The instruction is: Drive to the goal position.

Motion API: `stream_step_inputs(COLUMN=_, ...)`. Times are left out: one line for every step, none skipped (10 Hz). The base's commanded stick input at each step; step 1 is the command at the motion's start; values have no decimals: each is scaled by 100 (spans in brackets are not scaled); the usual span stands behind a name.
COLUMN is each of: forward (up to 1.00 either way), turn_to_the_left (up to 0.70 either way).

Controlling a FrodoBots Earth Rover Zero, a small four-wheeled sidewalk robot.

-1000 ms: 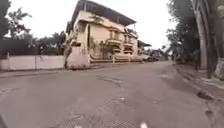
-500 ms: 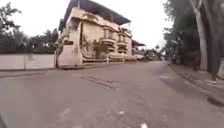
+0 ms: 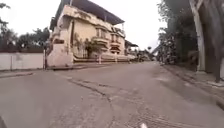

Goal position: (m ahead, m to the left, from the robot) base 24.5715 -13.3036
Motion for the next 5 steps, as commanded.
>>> stream_step_inputs(forward=100, turn_to_the_left=-27)
stream_step_inputs(forward=100, turn_to_the_left=-27)
stream_step_inputs(forward=100, turn_to_the_left=-27)
stream_step_inputs(forward=100, turn_to_the_left=-27)
stream_step_inputs(forward=100, turn_to_the_left=-27)
